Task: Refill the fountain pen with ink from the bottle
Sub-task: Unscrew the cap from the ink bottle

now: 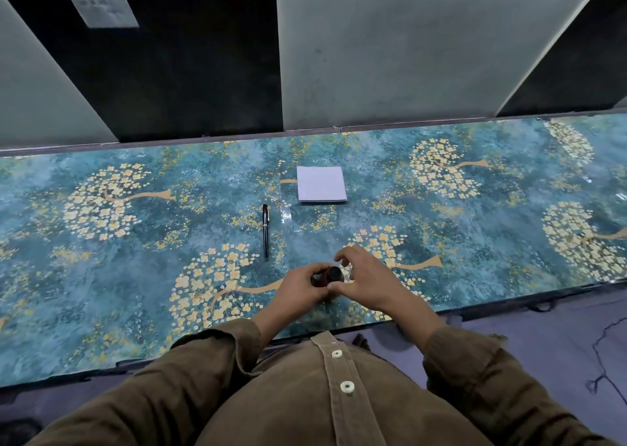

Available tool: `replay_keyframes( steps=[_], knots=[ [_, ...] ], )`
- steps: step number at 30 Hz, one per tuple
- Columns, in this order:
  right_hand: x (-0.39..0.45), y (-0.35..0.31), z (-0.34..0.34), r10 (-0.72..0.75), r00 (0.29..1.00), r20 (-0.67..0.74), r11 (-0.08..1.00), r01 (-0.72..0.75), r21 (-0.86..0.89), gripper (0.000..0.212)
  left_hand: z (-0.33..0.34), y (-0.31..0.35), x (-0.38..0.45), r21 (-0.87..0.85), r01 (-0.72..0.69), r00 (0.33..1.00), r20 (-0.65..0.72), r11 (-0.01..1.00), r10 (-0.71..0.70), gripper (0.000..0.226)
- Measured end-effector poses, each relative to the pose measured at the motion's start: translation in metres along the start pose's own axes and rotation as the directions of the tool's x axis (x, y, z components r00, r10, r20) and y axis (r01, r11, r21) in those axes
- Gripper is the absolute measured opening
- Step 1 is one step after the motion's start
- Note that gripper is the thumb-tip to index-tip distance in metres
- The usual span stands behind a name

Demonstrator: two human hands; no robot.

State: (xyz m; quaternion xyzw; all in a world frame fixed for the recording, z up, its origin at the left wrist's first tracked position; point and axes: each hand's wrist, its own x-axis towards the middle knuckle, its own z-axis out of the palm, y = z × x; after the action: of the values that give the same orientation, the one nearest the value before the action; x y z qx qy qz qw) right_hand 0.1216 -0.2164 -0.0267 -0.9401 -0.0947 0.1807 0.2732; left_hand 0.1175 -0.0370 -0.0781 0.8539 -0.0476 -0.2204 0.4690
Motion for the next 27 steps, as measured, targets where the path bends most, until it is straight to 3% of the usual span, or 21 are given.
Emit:
replay_keyframes(
  steps=[5,11,14,18,21,27],
  knots=[
    [-0.002,-0.004,0.006,0.010,0.996,-0.089,0.990,-0.023,-0.140,0.035,-0.002,0.004,-0.003,-0.006,-0.015,1.000,0.001,1.000,0.015,0.045],
    [0.001,-0.005,-0.003,-0.058,0.998,0.025,0.991,0.060,-0.116,0.040,0.000,-0.001,-0.002,-0.022,-0.004,1.000,0.008,1.000,0.004,0.062],
    [0.002,-0.004,-0.006,-0.022,1.000,0.015,0.994,0.023,-0.110,0.048,0.000,-0.001,-0.002,-0.029,-0.007,1.000,0.007,1.000,0.008,0.060],
    [0.005,-0.004,-0.003,-0.019,0.999,-0.029,0.989,0.015,-0.150,0.037,0.001,0.002,-0.004,-0.026,-0.009,1.000,-0.026,1.000,0.009,0.049],
    [0.009,-0.004,-0.004,-0.052,0.999,0.008,0.994,0.053,-0.099,0.029,0.002,0.004,-0.004,-0.033,-0.009,0.999,-0.043,0.999,0.008,0.049],
    [0.009,0.000,-0.006,-0.108,0.991,0.078,0.993,0.111,-0.034,0.040,0.004,0.005,-0.006,-0.073,0.008,0.998,-0.057,0.997,-0.012,0.044]
  ],
)
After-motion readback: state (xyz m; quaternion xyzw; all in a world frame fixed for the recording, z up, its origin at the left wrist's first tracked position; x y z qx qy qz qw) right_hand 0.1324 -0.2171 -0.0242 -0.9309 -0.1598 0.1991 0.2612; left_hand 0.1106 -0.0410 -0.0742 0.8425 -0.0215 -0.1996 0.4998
